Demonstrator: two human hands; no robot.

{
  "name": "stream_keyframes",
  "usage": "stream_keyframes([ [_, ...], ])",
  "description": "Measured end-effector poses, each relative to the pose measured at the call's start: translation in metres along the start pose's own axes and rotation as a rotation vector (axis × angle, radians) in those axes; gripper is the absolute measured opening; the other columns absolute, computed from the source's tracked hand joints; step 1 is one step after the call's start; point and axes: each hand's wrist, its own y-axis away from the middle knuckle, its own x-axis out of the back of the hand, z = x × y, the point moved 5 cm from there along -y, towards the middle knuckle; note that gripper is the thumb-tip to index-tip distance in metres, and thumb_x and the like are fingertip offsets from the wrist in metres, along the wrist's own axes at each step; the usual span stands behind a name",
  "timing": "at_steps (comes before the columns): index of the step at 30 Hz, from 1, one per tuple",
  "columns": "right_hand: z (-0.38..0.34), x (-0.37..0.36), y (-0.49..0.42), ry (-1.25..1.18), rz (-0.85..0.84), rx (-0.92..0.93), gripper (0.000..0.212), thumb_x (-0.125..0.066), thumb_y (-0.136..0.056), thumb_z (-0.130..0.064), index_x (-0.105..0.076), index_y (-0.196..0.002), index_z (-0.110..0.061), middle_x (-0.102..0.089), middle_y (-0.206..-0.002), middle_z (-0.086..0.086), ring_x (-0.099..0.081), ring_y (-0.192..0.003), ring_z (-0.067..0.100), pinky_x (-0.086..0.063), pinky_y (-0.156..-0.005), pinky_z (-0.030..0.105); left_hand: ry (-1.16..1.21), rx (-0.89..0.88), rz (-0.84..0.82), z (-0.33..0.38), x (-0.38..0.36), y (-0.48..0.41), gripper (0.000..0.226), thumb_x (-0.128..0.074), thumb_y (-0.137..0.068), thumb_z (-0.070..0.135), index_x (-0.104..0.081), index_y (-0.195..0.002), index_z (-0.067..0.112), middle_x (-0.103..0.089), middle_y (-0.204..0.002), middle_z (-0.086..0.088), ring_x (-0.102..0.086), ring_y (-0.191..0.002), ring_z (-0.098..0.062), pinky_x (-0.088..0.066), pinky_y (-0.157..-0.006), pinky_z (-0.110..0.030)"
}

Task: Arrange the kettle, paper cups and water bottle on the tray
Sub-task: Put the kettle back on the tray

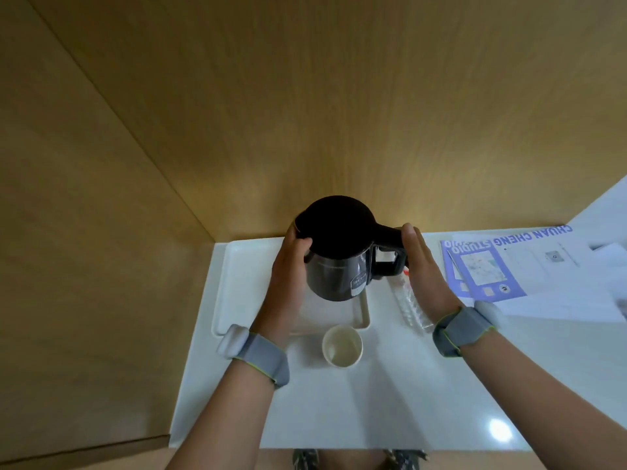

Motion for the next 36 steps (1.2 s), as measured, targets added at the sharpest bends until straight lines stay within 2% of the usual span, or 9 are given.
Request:
stream_keyframes([
  [3, -0.002, -0.018, -0.006, -0.001, -0.035, 0.018, 0.037, -0.027, -0.114, -0.034, -0.053, -0.109, -0.008, -0.062, -0.1, -0.005, -0.062, -0.082, -0.016, -0.045, -0.073, 0.001, 0.013, 0.003, 0.051, -0.002, 0.018, -0.003, 0.035, -0.045, -0.104, 0.013, -0.064, -0.109, 0.042, -0.071, -0.09, 0.04, -0.063, -0.089, 0.022, -0.048, -0.101, -0.03],
  [7, -0.002, -0.042, -0.017, 0.036, -0.071, 0.027, 0.038, -0.027, -0.113, -0.037, -0.053, -0.105, -0.01, -0.06, -0.095, -0.008, -0.059, -0.083, -0.016, -0.041, -0.077, 0.002, 0.035, -0.008, 0.089, -0.005, 0.039, -0.005, 0.04, -0.039, -0.106, 0.006, -0.065, -0.111, 0.037, -0.072, -0.09, 0.039, -0.063, -0.088, 0.022, -0.047, -0.103, -0.032],
  [12, -0.003, -0.07, -0.029, 0.008, -0.101, 0.005, 0.033, -0.03, -0.114, -0.03, -0.051, -0.11, -0.006, -0.06, -0.095, -0.005, -0.058, -0.069, -0.019, -0.045, -0.064, 0.001, 0.046, -0.03, 0.128, -0.015, 0.066, -0.01, 0.035, -0.042, -0.105, 0.014, -0.069, -0.117, 0.033, -0.073, -0.1, 0.028, -0.065, -0.096, 0.014, -0.048, -0.101, -0.033],
  [18, -0.006, -0.104, -0.041, -0.001, -0.126, 0.004, 0.028, -0.032, -0.114, -0.023, -0.05, -0.103, -0.005, -0.057, -0.088, -0.005, -0.056, -0.064, -0.021, -0.044, -0.056, 0.001, 0.068, 0.013, 0.156, -0.021, 0.09, -0.023, 0.036, -0.04, -0.104, 0.012, -0.066, -0.116, 0.034, -0.07, -0.102, 0.029, -0.063, -0.088, 0.02, -0.045, -0.1, -0.031],
  [23, 0.002, -0.13, -0.057, 0.085, -0.157, 0.006, 0.03, -0.035, -0.113, -0.032, -0.051, -0.098, -0.012, -0.056, -0.086, -0.012, -0.055, -0.072, -0.018, -0.041, -0.078, 0.014, 0.094, 0.026, 0.2, -0.025, 0.114, -0.037, 0.036, -0.043, -0.098, 0.018, -0.065, -0.12, 0.036, -0.069, -0.111, 0.025, -0.062, -0.09, 0.023, -0.046, -0.106, -0.035],
  [25, 0.004, -0.136, -0.06, 0.076, -0.155, 0.004, 0.03, -0.036, -0.113, -0.031, -0.051, -0.095, -0.013, -0.053, -0.081, -0.012, -0.056, -0.069, -0.014, -0.041, -0.076, 0.013, 0.107, 0.032, 0.212, -0.025, 0.118, -0.039, 0.037, -0.041, -0.101, 0.014, -0.063, -0.119, 0.037, -0.068, -0.112, 0.026, -0.062, -0.089, 0.025, -0.045, -0.111, -0.038],
  [29, 0.003, -0.147, -0.068, 0.062, -0.153, -0.013, 0.031, -0.036, -0.113, -0.034, -0.054, -0.1, -0.011, -0.057, -0.083, -0.01, -0.058, -0.071, -0.012, -0.042, -0.075, 0.008, 0.07, 0.039, 0.208, -0.024, 0.129, -0.042, 0.042, -0.044, -0.085, 0.03, -0.067, -0.118, 0.039, -0.072, -0.105, 0.035, -0.063, -0.098, 0.02, -0.048, -0.106, -0.034],
  [32, 0.01, -0.16, -0.076, 0.069, -0.213, -0.043, 0.031, -0.032, -0.112, -0.041, -0.051, -0.096, -0.023, -0.058, -0.09, -0.013, -0.057, -0.08, -0.012, -0.043, -0.081, 0.011, 0.055, 0.048, 0.218, -0.023, 0.139, -0.048, 0.042, -0.043, -0.082, 0.031, -0.069, -0.114, 0.039, -0.072, -0.105, 0.033, -0.062, -0.099, 0.016, -0.048, -0.109, -0.039],
  [36, 0.014, -0.172, -0.082, 0.073, -0.229, -0.049, 0.033, -0.031, -0.112, -0.046, -0.051, -0.098, -0.024, -0.059, -0.094, -0.012, -0.057, -0.089, -0.004, -0.042, -0.084, 0.014, 0.052, 0.056, 0.214, -0.019, 0.144, -0.053, 0.044, -0.041, -0.078, 0.031, -0.067, -0.113, 0.035, -0.07, -0.106, 0.023, -0.06, -0.096, 0.006, -0.046, -0.099, -0.033],
])
